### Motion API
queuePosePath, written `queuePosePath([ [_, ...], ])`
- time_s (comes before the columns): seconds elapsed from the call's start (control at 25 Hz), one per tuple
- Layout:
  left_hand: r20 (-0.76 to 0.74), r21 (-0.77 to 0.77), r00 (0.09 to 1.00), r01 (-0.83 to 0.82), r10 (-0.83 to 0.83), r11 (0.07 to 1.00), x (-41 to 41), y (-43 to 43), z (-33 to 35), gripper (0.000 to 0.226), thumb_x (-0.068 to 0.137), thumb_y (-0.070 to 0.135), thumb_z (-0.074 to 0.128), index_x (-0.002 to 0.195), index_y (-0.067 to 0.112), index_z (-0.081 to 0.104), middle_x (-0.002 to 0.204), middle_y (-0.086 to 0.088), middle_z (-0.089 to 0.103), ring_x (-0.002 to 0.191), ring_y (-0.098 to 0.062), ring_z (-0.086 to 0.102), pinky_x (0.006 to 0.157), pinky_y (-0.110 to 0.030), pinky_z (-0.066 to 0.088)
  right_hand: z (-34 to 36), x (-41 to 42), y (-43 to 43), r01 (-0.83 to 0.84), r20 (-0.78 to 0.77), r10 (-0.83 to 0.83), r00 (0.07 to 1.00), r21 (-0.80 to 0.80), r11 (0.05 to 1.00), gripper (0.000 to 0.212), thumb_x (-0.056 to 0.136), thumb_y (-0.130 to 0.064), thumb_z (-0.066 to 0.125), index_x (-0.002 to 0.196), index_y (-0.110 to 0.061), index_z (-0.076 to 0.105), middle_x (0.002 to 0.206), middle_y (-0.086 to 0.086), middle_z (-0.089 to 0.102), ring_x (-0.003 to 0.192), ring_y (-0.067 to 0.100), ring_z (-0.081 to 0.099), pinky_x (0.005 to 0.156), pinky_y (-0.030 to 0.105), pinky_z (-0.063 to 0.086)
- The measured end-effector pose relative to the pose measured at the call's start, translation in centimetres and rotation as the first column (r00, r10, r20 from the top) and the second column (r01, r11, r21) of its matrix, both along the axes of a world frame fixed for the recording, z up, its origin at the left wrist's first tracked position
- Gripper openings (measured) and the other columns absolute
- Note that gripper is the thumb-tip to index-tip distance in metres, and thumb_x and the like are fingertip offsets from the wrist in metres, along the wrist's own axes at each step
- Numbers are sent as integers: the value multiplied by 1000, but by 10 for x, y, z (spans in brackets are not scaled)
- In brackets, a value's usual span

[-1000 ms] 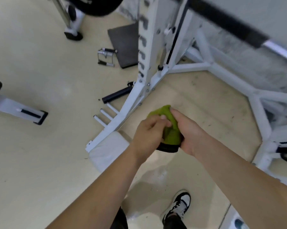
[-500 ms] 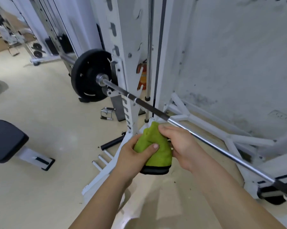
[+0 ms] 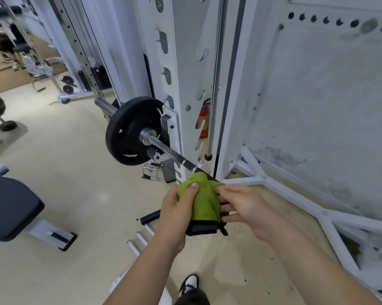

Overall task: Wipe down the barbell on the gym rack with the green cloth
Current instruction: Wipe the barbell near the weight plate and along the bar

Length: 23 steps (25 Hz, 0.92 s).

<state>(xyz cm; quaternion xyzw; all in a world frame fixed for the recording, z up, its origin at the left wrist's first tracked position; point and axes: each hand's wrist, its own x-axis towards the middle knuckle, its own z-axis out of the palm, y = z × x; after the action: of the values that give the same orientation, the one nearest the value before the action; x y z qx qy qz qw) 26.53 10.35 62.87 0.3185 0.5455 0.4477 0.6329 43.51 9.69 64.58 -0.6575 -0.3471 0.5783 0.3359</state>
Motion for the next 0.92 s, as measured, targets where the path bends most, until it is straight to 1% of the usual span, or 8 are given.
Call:
queuePosePath([
  [0.16, 20, -101, 988, -149, 151, 984, -24, 85, 2, 20, 92, 28, 74, 107, 15, 73, 100, -13, 79, 89, -31, 78, 76, -56, 64, -3, -15, 72, 47, 77, -48, 996, 8, 999, 19, 101, -31, 60, 103, -21, 76, 99, 4, 80, 95, 23, 76, 91, 46, 61],
  [0.28, 30, 32, 979, -203, 202, 979, -57, 137, 13, 37, 80, 26, 88, 110, 16, 68, 102, -11, 77, 86, -25, 78, 72, -47, 65, -10, -33, 121, 120, 187, -126, 974, 45, 992, 20, 99, -25, 61, 95, -12, 75, 98, 13, 76, 92, 28, 72, 96, 48, 58],
  [0.44, -330, 311, 921, -103, 209, 945, -72, 196, 4, 45, 75, 29, 88, 103, 23, 53, 95, 1, 64, 80, -13, 67, 62, -27, 58, -27, -55, 172, -7, 348, -35, 937, 118, 993, 19, 99, -25, 61, 103, -14, 76, 96, 4, 74, 94, 22, 68, 81, 26, 52],
  [0.52, -631, 314, 763, 82, 143, 946, -75, 223, -28, 41, 79, 35, 82, 100, 20, 51, 100, -1, 61, 93, -19, 63, 69, -28, 53, -42, -64, 189, -87, 429, 28, 903, 117, 989, 20, 98, -24, 61, 110, -14, 74, 102, 4, 74, 99, 24, 69, 78, 26, 52],
  [0.6, -892, 194, 451, 352, 15, 916, -77, 244, -67, 46, 75, 48, 76, 104, 18, 57, 124, -9, 58, 122, -34, 53, 99, -42, 47, -59, -69, 201, -149, 510, 83, 856, 89, 985, 17, 96, -21, 62, 105, -12, 73, 99, 8, 73, 95, 28, 68, 82, 37, 55],
  [0.64, -935, 168, 354, 420, 9, 892, -80, 254, -82, 51, 72, 52, 75, 105, 17, 59, 134, -13, 53, 131, -38, 46, 108, -47, 41, -67, -71, 207, -175, 543, 111, 833, 68, 982, 15, 94, -21, 63, 102, -14, 73, 95, 6, 72, 91, 28, 68, 82, 39, 56],
  [0.76, -919, 186, 394, 481, -22, 857, -84, 286, -91, 55, 73, 38, 78, 115, 12, 54, 151, -18, 42, 134, -35, 43, 107, -42, 39, -85, -70, 220, -273, 646, 214, 733, -9, 962, 9, 89, -29, 66, 90, -22, 72, 76, -1, 68, 75, 25, 66, 72, 39, 56],
  [0.92, -895, 200, 441, 278, 60, 939, -68, 309, -97, 52, 87, 25, 63, 138, 16, 56, 142, -13, 46, 127, -40, 37, 107, -48, 41, -90, -66, 227, -358, 784, 329, 526, -147, 922, 17, 86, -46, 68, 83, -30, 72, 69, -6, 66, 70, 18, 65, 61, 30, 50],
])
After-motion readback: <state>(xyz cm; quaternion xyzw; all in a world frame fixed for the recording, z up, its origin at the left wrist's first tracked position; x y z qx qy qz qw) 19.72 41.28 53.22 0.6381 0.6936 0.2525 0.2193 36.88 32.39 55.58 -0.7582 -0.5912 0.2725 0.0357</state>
